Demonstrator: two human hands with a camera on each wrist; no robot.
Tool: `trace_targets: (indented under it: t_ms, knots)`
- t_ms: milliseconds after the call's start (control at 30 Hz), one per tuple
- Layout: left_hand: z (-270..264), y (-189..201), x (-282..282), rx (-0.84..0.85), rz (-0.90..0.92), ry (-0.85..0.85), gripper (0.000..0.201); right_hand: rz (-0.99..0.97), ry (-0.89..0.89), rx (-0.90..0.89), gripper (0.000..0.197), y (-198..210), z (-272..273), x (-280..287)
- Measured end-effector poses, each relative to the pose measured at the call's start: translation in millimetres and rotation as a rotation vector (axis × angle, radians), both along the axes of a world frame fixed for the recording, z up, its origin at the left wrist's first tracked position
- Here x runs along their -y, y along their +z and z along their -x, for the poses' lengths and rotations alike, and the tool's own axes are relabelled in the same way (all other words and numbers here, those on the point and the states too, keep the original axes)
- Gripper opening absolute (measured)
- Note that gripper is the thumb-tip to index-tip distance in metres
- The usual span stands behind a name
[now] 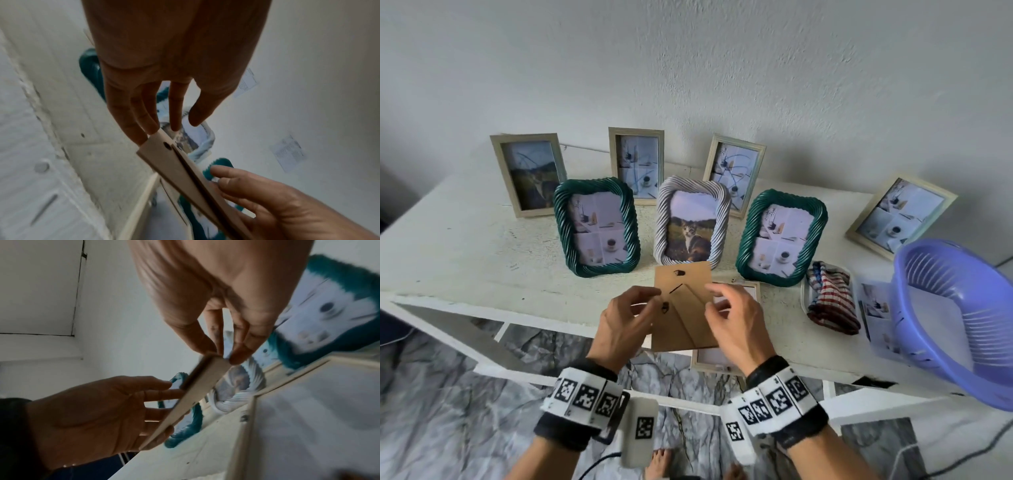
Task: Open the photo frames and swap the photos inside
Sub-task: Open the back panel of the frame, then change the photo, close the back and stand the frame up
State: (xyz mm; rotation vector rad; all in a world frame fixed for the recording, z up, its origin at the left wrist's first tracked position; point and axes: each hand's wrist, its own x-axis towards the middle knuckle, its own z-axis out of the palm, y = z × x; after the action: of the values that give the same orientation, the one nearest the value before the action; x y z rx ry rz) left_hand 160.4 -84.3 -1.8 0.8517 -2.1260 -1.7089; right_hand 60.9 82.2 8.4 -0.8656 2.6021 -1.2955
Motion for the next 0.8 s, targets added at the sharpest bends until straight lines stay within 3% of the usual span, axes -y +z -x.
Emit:
trace_targets:
  t_ms: [133,367,533,633,800]
  knots:
    - [19,-1,-32,-0.011,-0.019,-0.106,0.01,0.091,-0.091,0.066,0.031,-5,9,-42]
    - [35,-14,-57,0.028,0.087,-0.263,0.013,0.228,-0.222,0.341,0.036,-24,19,-81]
    - [34,-25,-55,0.103,0.362,-0.154,0.018,0.087,-0.219,0.221,0.03,-35,25,-83]
    - [35,-31,-53,0.202,0.341,-0.202,0.025,0.027,-0.202,0.174,0.028,-37,28,-81]
    - [34,-34,-55,0.205,0.362,-0.265,0.038,-0.031,-0.188,0.077,0.028,-38,29,-77]
